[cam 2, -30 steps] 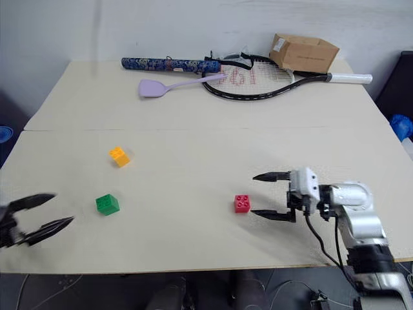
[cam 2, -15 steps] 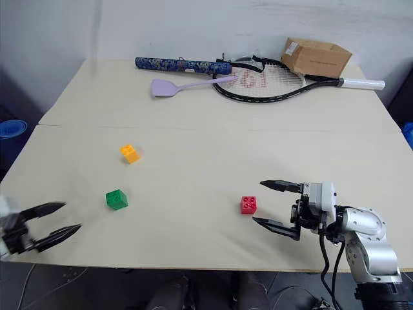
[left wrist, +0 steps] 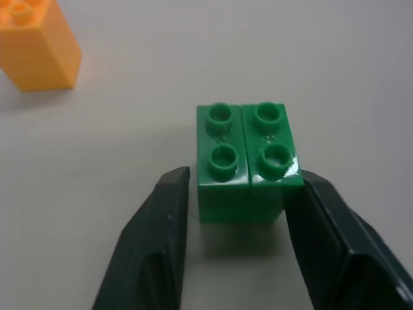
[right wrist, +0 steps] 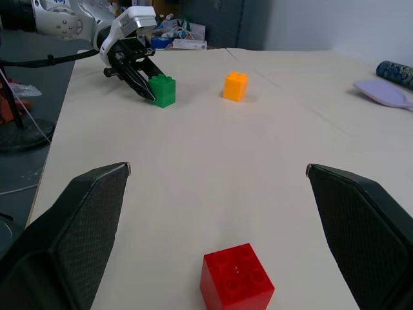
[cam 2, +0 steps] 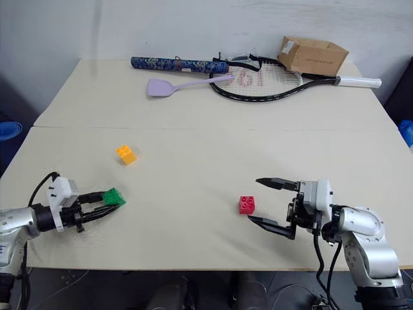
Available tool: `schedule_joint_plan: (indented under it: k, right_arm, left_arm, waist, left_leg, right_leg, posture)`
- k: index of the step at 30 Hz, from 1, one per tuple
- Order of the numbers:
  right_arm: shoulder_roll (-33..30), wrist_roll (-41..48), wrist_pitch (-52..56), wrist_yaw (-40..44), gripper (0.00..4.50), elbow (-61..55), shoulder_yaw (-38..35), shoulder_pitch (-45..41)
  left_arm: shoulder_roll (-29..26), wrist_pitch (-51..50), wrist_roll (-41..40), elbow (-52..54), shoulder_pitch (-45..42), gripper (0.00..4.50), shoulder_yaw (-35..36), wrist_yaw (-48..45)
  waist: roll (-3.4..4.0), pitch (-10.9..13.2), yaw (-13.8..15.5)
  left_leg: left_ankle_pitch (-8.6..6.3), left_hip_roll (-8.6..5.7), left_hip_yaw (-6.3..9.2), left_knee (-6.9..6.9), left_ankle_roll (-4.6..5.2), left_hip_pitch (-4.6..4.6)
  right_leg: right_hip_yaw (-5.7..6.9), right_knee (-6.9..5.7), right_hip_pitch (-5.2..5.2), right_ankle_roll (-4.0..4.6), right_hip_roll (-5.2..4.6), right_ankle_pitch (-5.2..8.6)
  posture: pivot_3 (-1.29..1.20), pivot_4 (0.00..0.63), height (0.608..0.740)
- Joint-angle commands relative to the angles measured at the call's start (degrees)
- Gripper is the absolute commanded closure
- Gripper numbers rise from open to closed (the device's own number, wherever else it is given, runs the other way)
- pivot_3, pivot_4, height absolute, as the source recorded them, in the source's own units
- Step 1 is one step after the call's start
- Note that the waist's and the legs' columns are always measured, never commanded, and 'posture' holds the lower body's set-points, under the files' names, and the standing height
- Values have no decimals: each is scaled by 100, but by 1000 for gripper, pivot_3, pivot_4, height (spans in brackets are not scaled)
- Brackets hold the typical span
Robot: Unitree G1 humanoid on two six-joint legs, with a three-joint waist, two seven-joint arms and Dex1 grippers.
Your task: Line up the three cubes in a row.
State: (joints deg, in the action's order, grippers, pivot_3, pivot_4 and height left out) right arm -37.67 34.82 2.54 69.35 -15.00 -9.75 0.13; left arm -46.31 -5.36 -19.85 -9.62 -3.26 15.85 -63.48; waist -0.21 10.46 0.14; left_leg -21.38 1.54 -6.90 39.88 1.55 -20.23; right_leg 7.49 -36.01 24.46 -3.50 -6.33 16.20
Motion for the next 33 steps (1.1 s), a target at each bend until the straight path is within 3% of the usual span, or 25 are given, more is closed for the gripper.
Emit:
schedule_joint_plan:
  k: [1, 5, 11, 14, 18, 27, 32, 33]
  right_arm:
    - [-158, 112, 13, -107, 0, -293, -372, 149]
    - [-294, 129, 84, -223, 0, -387, -628, 339]
    - [-419, 140, 193, -318, 0, -612, -872, 653]
    - [-417, 154, 218, -385, 0, -712, -950, 782]
    - [-389, 158, 224, -410, 0, -814, -1029, 940]
    - [-350, 82, 122, -466, 0, -737, -987, 937]
    - [-355, 117, 123, -414, 0, -600, -965, 842]
    - [-362, 132, 124, -385, 0, -565, -960, 820]
  left_arm:
    - [-58, -60, -115, 498, -277, 3038, -272, -238]
    - [202, -376, 169, 1215, -1274, 3038, -1451, -478]
    - [994, -785, 841, 924, -2629, 3038, -2807, -378]
    - [1188, -1245, 914, 756, -2940, 3038, -3177, -473]
    - [1280, -1056, 1325, 422, -3270, 3038, -3611, -572]
    - [1365, -1156, 1598, 533, -3145, 3038, -3780, -409]
    - [1290, -1370, 1107, 1005, -2942, 1446, -3029, -142]
    - [1204, -1402, 935, 1146, -2845, 1446, -2832, -192]
  waist:
    - [0, 0, 10]
    - [0, 0, 131]
    - [1, -2, 113]
    - [0, -1, 82]
    - [0, -1, 104]
    - [1, -1, 141]
    - [0, -1, 129]
    - [-1, -1, 126]
  left_leg:
    - [0, -1, 1, 2, 1, 0]
    - [1, -4, 1, 10, 3, 0]
    - [4, -11, -4, 13, 8, -1]
    - [3, 5, -17, 13, 5, 2]
    - [6, 8, -16, 17, 0, 4]
    - [6, 6, -12, 22, 3, 4]
    - [8, 8, -8, 24, 6, 1]
    - [8, 10, -7, 24, 6, 0]
  right_leg:
    - [0, 1, 0, 0, -2, 0]
    - [-2, 0, -3, -2, -3, -1]
    - [-3, -11, -10, -11, 17, -6]
    - [-14, -10, -8, -12, 69, -7]
    - [-23, 1, -5, -10, 75, -6]
    - [-28, 1, -7, -10, 65, -6]
    - [-27, 0, -9, -10, 54, -6]
    - [-27, 0, -8, -10, 50, -6]
  posture:
    - [0, 150, 740]
    - [0, 150, 740]
    - [0, 150, 740]
    - [0, 150, 740]
    - [0, 150, 740]
    - [0, 150, 740]
    - [0, 150, 740]
    - [0, 150, 740]
